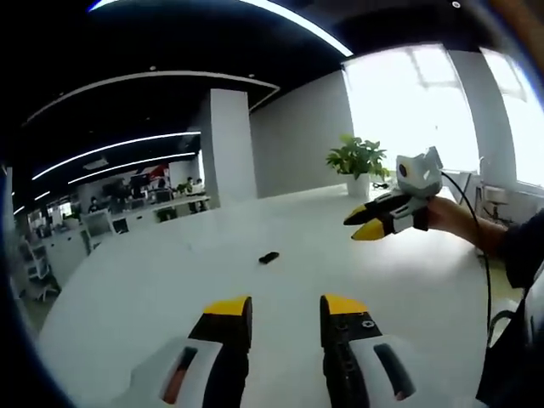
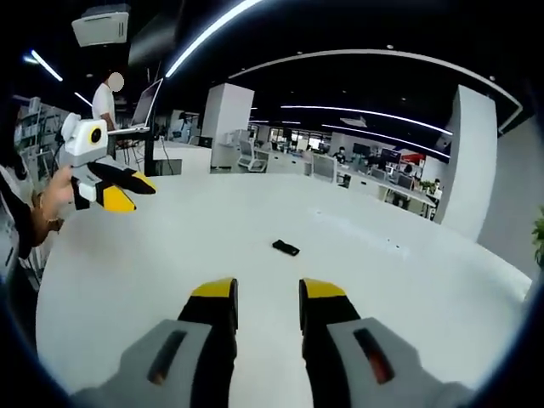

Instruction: Snap the two parts of the plastic buckle together until the buckle closes and remains connected.

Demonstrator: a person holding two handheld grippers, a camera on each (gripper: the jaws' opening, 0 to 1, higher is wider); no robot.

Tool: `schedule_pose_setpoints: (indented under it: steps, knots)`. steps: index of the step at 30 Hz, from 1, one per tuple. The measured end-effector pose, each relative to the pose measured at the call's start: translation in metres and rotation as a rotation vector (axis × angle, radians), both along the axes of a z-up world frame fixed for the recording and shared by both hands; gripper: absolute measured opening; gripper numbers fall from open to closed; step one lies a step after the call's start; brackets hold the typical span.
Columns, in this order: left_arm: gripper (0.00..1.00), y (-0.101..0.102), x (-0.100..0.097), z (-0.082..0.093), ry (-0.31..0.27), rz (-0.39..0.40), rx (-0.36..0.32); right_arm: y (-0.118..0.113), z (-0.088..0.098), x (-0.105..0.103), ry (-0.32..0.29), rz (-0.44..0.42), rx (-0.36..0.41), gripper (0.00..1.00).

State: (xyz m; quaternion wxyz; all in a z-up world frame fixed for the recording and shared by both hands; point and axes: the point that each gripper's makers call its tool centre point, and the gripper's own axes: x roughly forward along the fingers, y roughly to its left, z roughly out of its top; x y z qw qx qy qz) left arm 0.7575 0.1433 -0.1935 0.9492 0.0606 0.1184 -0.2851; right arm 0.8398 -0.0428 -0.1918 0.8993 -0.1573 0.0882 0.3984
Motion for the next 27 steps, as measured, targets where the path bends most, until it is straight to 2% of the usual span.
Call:
schedule_pose_setpoints:
  steps: [3, 9, 14, 27]
  knots:
    - [0.3, 0.004, -0.007, 0.001, -0.008, 0.024, 0.013, -0.003, 0.003, -0.009, -0.005, -0.019, 0.003, 0.28]
    - [0.32, 0.007, -0.02, 0.005, -0.021, 0.056, 0.001, -0.012, 0.0, -0.026, 0.026, -0.069, 0.042, 0.28]
    - [0.32, 0.009, -0.03, 0.004, -0.006, 0.071, -0.015, -0.016, -0.004, -0.038, 0.029, -0.087, 0.042, 0.28]
    - [0.32, 0.032, -0.047, 0.003, -0.005, 0.167, -0.012, -0.025, 0.0, -0.06, 0.018, -0.151, 0.086, 0.29]
